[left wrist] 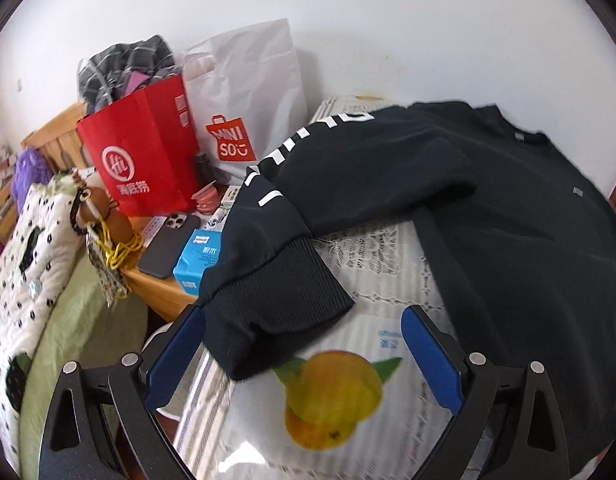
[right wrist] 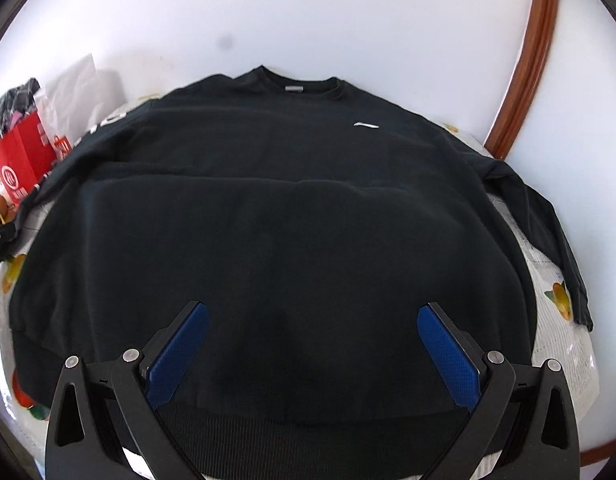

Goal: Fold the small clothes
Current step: 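Grasp the lettered sleeve cuff with the left gripper, then fold the lettered sleeve across the sweatshirt body with the left gripper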

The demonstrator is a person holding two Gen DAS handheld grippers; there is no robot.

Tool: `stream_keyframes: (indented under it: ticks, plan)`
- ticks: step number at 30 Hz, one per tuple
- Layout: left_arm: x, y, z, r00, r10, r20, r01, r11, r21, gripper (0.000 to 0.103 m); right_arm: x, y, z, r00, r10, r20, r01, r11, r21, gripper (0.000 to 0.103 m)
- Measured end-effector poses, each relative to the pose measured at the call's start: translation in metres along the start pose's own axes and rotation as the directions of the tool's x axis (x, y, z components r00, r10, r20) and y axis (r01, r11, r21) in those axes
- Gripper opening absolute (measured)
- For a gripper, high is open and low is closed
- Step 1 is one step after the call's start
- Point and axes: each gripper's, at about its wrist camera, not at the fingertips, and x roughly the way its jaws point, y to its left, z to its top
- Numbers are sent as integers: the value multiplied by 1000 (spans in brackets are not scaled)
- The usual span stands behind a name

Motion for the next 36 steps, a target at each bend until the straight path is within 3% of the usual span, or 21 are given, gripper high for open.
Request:
stream_keyframes:
  ticks: [4, 7, 9, 10, 11, 12, 14, 20, 24, 33, 36]
  plan:
    - [23, -7, 1, 996, 90, -15, -88, 993, 80, 98, 13, 4, 4, 1000, -21, -21, 20, 1000, -13, 103]
    - [27, -9, 1, 996, 92, -13, -90, 991, 95, 86, 20, 2, 6, 999, -28, -35, 28, 1000, -12, 103]
    - [24, -11, 2, 996, 94, 2, -94, 991, 98, 64, 26, 2, 8, 999, -27, -44, 27, 1000, -12, 103]
    - [25, -12, 2, 995, 99, 0, -98, 990, 102, 60, 29, 2, 8, 998, -29, -47, 28, 999, -14, 103]
    - [25, -13, 2, 995, 96, -2, -95, 990, 107, 48, 31, 2, 9, 998, -30, -51, 29, 999, -16, 103]
    - [24, -12, 2, 996, 84, -2, -84, 991, 109, 29, 33, 2, 10, 998, -29, -54, 29, 999, -17, 103]
    - [23, -12, 2, 993, 116, 3, -116, 987, 113, 9, 34, 2, 10, 998, -21, -53, 20, 1000, -16, 103]
    - [-5, -17, 15, 991, 124, 42, -127, 987, 101, 7, 26, -11, 6, 1000, 7, -25, -7, 1000, -6, 103]
    - [-35, -32, 30, 996, 51, 73, -57, 995, 86, 7, 17, -37, 3, 1000, 24, 2, -24, 999, 33, 103]
    - [-89, -126, 58, 984, -94, 151, 66, 981, 182, 7, -3, -93, -10, 997, 2, 81, -7, 998, 58, 103]
    - [-100, -170, 65, 974, -146, 172, 101, 964, 246, 7, -9, -121, -17, 996, 53, 72, -62, 989, 134, 103]
